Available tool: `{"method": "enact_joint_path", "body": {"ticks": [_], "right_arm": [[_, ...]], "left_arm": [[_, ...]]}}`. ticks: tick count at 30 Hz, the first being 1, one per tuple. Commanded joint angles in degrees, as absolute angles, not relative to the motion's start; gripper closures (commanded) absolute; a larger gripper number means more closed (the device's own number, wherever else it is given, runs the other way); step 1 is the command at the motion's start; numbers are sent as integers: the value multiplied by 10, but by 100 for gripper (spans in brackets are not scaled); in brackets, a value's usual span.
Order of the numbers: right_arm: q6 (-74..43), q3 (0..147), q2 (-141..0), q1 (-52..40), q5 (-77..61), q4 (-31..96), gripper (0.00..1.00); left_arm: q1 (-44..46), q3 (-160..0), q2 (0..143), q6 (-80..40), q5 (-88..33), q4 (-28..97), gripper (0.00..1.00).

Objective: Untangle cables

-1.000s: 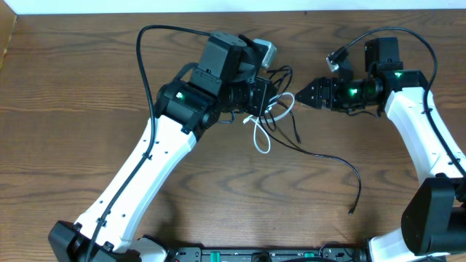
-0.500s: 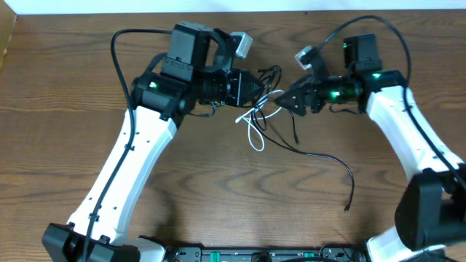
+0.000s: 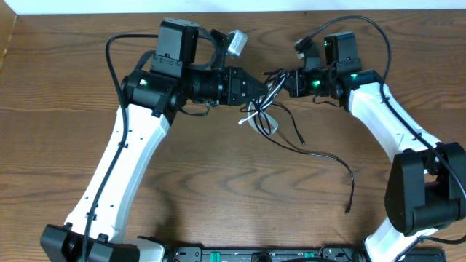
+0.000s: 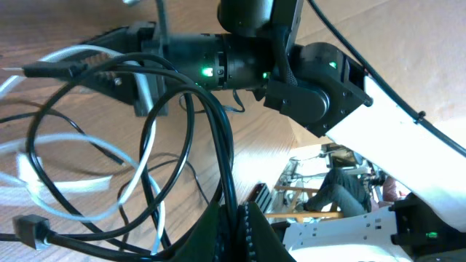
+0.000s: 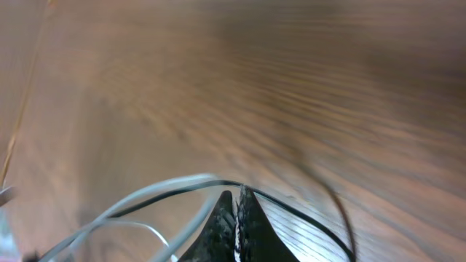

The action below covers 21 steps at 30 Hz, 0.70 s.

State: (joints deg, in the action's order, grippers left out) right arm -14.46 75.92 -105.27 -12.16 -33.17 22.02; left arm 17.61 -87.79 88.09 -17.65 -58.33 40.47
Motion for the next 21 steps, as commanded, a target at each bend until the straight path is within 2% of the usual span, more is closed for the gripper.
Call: {"method": "enact_joint_path", "body": {"ticks": [1,10,13,14,15,16,17,19,21], "right_arm": [[-219,761,-1049,-109,-264,230,99],[-233,761,-1049,-85,-244,294,99],[-172,761,-1049,-79,-336,276,98],[-123,761,-1049,-77,-400,262,90],[-75,761,-1049,-75,-468,250,78],[-42,761,-1049,-73,-523,242,59],[-23,761,-1049,-69,-563,234,48],[6,761,-1051,-60,-611,225,32],[32,761,-1053,-55,-642,223,25]], "left_arm": [[156,-884,879,-183,-607,402,92],[104,-884,879,-194,-607,402,93],[99,-884,879,-194,-607,402,93],[99,-884,879,-194,-610,402,93],[99,-884,879,-194,-612,402,93],[99,-884,879,-194,-615,402,92],[99,-884,879,-194,-622,402,92],[99,-884,879,-194,-646,400,92],[99,-884,879,-194,-668,396,93]]}}
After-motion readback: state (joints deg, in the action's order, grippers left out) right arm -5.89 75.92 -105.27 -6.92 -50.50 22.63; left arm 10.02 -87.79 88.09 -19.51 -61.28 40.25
